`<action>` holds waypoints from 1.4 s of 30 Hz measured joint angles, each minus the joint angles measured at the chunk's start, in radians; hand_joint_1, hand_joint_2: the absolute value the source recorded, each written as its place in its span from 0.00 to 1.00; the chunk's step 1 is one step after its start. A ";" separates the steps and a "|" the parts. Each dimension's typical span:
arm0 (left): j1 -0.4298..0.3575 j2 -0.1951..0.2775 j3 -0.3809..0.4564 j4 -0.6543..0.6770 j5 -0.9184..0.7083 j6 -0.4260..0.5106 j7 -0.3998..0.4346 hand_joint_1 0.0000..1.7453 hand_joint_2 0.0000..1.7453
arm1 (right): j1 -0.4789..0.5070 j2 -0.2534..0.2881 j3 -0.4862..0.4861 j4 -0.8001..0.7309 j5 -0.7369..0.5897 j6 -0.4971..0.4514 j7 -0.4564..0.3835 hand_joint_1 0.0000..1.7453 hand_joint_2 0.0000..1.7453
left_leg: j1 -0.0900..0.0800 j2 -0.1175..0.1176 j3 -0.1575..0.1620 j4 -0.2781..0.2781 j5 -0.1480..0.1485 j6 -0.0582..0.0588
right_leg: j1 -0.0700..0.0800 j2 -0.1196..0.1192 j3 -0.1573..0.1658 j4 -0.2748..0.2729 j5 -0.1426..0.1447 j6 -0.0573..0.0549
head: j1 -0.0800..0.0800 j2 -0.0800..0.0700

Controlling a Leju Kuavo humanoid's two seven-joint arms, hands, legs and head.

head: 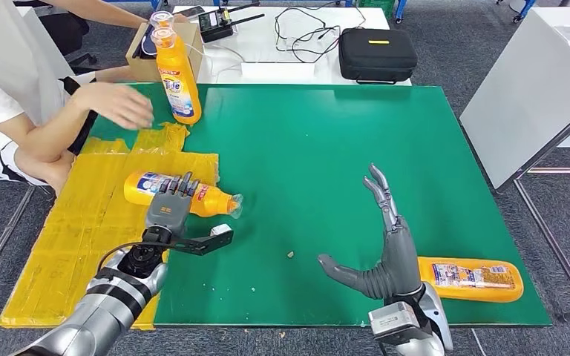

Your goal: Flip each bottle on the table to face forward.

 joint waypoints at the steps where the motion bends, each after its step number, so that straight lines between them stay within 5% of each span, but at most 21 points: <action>1: 0.012 -0.003 0.007 -0.009 0.042 0.032 -0.032 0.00 1.00 | 0.000 0.000 0.000 0.000 0.025 -0.013 0.007 0.00 1.00 | 0.000 0.000 0.000 0.000 0.000 0.000 | 0.000 0.000 0.000 0.000 0.000 0.000 | 0.000 0.000; 4: 0.072 -0.021 0.039 -0.085 0.201 0.105 -0.138 0.00 1.00 | 0.004 -0.003 0.000 0.001 0.131 -0.072 0.034 0.00 1.00 | 0.000 0.000 -0.001 0.000 0.000 0.000 | 0.000 0.000 -0.001 0.000 0.000 0.000 | 0.000 0.000; 9: 0.150 -0.036 0.073 -0.213 0.298 0.106 -0.185 0.00 1.00 | 0.013 -0.010 0.000 0.001 0.214 -0.110 0.066 0.00 1.00 | -0.001 0.000 -0.003 0.000 -0.001 0.000 | 0.000 0.000 -0.003 0.000 0.000 0.000 | 0.000 0.000; 13: 0.230 -0.053 0.104 -0.329 0.476 0.110 -0.295 0.00 1.00 | 0.019 -0.037 0.002 0.017 0.438 -0.131 0.186 0.00 1.00 | -0.001 0.000 -0.003 0.000 -0.001 0.000 | 0.000 0.000 -0.003 0.000 0.000 0.000 | 0.000 0.000; 19: 0.404 -0.070 0.116 -0.562 0.686 -0.013 -0.371 0.00 1.00 | 0.058 -0.121 -0.026 0.079 0.567 -0.116 0.293 0.00 1.00 | -0.001 0.000 -0.003 0.000 -0.002 0.000 | -0.001 0.000 -0.003 -0.001 -0.001 0.000 | 0.000 0.000; 29: 0.553 -0.072 0.124 -0.725 0.894 -0.155 -0.439 0.00 1.00 | 0.183 -0.271 -0.218 0.138 0.479 -0.037 0.223 0.00 1.00 | -0.002 -0.001 -0.004 0.000 -0.003 0.001 | -0.002 0.000 -0.004 -0.001 -0.001 0.001 | 0.000 0.000; 42: 0.572 -0.075 0.124 -0.756 0.926 -0.190 -0.448 0.00 1.00 | 0.307 -0.343 -0.393 0.140 0.450 0.093 0.203 0.00 1.00 | -0.002 0.000 -0.003 0.000 -0.004 0.001 | -0.002 0.001 -0.004 -0.001 -0.001 0.001 | 0.000 0.000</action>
